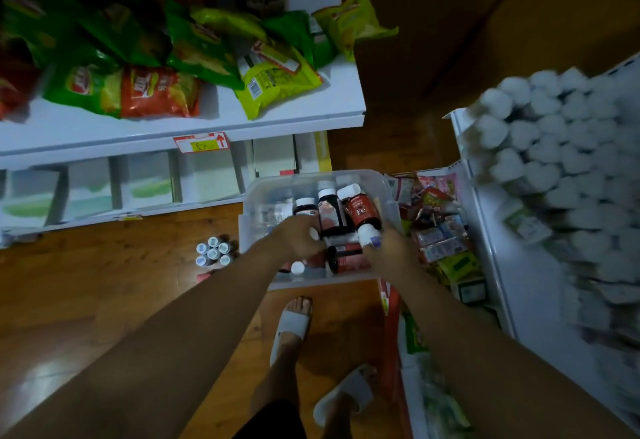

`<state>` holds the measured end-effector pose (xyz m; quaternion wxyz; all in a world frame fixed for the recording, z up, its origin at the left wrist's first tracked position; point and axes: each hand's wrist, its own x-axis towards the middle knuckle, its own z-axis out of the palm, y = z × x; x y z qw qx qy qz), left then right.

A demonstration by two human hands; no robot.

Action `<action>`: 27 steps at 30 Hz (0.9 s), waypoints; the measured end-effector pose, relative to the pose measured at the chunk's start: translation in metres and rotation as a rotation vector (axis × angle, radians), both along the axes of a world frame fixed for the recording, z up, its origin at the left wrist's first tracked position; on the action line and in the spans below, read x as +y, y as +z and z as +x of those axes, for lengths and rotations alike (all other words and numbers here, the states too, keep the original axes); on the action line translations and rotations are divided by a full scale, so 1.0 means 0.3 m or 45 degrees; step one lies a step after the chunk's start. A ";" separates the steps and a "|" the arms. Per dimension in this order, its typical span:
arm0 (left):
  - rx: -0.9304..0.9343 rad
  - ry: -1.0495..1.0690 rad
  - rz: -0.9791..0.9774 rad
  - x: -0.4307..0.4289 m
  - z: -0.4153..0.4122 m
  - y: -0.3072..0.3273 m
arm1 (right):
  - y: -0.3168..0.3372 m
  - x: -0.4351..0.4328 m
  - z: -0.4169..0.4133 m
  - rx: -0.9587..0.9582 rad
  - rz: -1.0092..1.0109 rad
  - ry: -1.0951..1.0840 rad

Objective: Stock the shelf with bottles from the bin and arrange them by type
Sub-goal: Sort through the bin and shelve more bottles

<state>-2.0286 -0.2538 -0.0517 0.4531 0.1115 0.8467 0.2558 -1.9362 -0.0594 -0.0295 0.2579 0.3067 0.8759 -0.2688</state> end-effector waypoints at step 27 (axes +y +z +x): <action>-0.842 0.802 1.291 0.445 0.101 1.303 | 1.308 0.115 0.273 1.535 -1.617 -1.227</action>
